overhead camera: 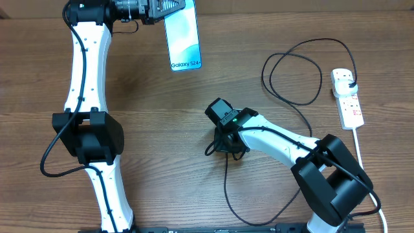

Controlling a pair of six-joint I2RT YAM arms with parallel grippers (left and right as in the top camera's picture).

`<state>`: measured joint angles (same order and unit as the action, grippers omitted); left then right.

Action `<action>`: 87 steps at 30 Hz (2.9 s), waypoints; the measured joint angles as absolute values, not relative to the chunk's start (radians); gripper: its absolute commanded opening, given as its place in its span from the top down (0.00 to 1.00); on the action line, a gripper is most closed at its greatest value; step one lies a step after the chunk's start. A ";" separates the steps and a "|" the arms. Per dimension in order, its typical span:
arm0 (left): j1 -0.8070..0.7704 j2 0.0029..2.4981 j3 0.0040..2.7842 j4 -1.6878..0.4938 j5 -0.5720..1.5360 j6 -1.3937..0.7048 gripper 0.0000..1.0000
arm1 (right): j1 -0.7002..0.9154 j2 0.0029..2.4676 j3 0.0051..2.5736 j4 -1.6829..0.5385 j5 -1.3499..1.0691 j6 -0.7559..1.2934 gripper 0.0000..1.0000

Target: Plug charger to phone and switch on socket

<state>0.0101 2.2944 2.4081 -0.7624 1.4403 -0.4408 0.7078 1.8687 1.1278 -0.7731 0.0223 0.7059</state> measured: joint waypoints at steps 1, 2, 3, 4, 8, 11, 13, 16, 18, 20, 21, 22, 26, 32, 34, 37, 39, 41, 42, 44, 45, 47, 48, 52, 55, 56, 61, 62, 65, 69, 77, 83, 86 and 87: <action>0.010 2.294 2.408 -0.763 1.441 -0.441 0.96 | 0.708 1.870 1.132 -0.782 0.022 0.706 0.96; 0.010 2.294 2.408 -0.763 1.441 -0.441 0.96 | 0.708 1.872 1.136 -0.790 0.022 0.706 0.96; 0.010 2.294 2.408 -0.763 1.441 -0.441 0.96 | 0.708 1.875 1.143 -0.799 0.022 0.706 0.96; 0.010 2.294 2.408 -0.762 1.443 -0.441 0.96 | 0.708 1.876 1.150 -0.805 0.023 0.706 0.96; 0.010 2.294 2.408 -0.762 1.452 -0.441 0.96 | 0.707 1.877 1.209 -0.867 0.013 0.690 0.96; 0.010 2.294 2.408 -0.751 1.464 -0.441 0.96 | 0.708 1.877 1.284 -0.914 -0.016 0.672 0.96; 0.010 2.294 2.408 -0.730 1.470 -0.445 0.96 | 0.707 1.877 1.328 -0.938 -0.044 0.665 0.96; 0.010 2.294 2.407 -0.661 1.481 -0.472 0.96 | 0.702 1.877 1.379 -0.946 -0.099 0.649 0.96; 0.012 2.294 2.407 -0.589 1.494 -0.506 0.96 | 0.687 1.877 1.397 -0.944 -0.150 0.643 0.96; 0.016 2.294 2.407 -0.517 1.506 -0.552 0.96 | 0.661 1.877 1.402 -0.944 -0.194 0.638 0.96; 0.018 2.294 2.407 -0.479 1.512 -0.579 0.96 | 0.628 1.877 1.402 -0.945 -0.232 0.635 0.96; 0.020 2.294 2.407 -0.442 1.515 -0.609 0.96 | 0.608 1.877 1.402 -0.942 -0.259 0.633 0.96; 0.035 2.294 2.407 -0.353 1.526 -0.707 0.96 | 0.474 1.877 1.402 -0.880 -0.438 0.608 0.96; 0.046 2.294 2.407 -0.336 1.534 -0.782 0.96 | 0.333 1.877 1.402 -0.722 -0.797 0.508 0.96; 0.046 2.294 2.407 -0.336 1.534 -0.795 0.96 | 0.315 1.877 1.402 -0.662 -0.923 0.466 0.96; 0.046 2.294 2.406 -0.324 1.533 -0.823 0.96 | 0.308 1.877 1.402 -0.586 -1.080 0.403 0.96; 0.046 2.294 2.406 -0.310 1.528 -0.842 0.96 | 0.308 1.877 1.402 -0.533 -1.164 0.369 0.96; 0.046 2.294 2.406 -0.283 1.515 -0.874 0.96 | 0.308 1.877 1.402 -0.483 -1.220 0.351 0.96; 0.046 2.294 2.406 -0.272 1.507 -0.886 0.96 | 0.308 1.877 1.402 -0.455 -1.242 0.346 0.96; 0.046 2.294 2.406 -0.248 1.492 -0.917 0.96 | 0.308 1.877 1.402 -0.414 -1.263 0.348 0.96; 0.046 2.294 2.406 -0.232 1.483 -0.934 0.96 | 0.308 1.877 1.402 -0.379 -1.275 0.357 0.96; 0.046 2.294 2.406 -0.201 1.461 -0.971 0.96 | 0.308 1.877 1.402 -0.309 -1.289 0.387 0.96; 0.046 2.294 2.406 -0.190 1.451 -0.986 0.96 | 0.308 1.877 1.402 -0.284 -1.294 0.399 0.96; 0.046 2.294 2.406 -0.126 1.400 -1.066 0.96 | 0.308 1.877 1.403 -0.101 -1.306 0.500 0.96; 0.046 2.294 2.406 -0.092 1.362 -1.118 0.96 | 0.308 1.877 1.404 0.058 -1.311 0.606 0.96; 0.046 2.294 2.405 -0.082 1.348 -1.132 0.95 | 0.308 1.877 1.404 0.093 -1.313 0.634 0.96; 0.046 2.294 2.405 -0.070 1.292 -1.179 0.96 | 0.308 1.878 1.405 0.303 -1.312 0.813 0.96; 0.046 2.294 2.405 -0.070 1.283 -1.184 0.96 | 0.308 1.878 1.405 0.323 -1.311 0.843 0.96; 0.046 2.294 2.405 -0.057 1.259 -1.212 0.95 | 0.308 1.878 1.405 0.377 -1.295 0.937 0.96; 0.046 2.294 2.405 -0.006 1.243 -1.243 0.96 | 0.308 1.878 1.405 0.427 -1.273 1.032 0.96; 0.046 2.294 2.405 0.032 1.236 -1.283 0.96 | 0.308 1.879 1.405 0.599 -1.240 1.220 0.96; 0.046 2.294 2.405 0.048 1.237 -1.308 0.96 | 0.308 1.879 1.405 0.635 -1.232 1.284 0.96; 0.046 2.294 2.405 0.054 1.238 -1.317 0.96 | 0.308 1.879 1.405 0.635 -1.230 1.298 0.96; 0.046 2.294 2.405 0.054 1.238 -1.319 0.96 | 0.308 1.879 1.405 0.635 -1.230 1.302 0.96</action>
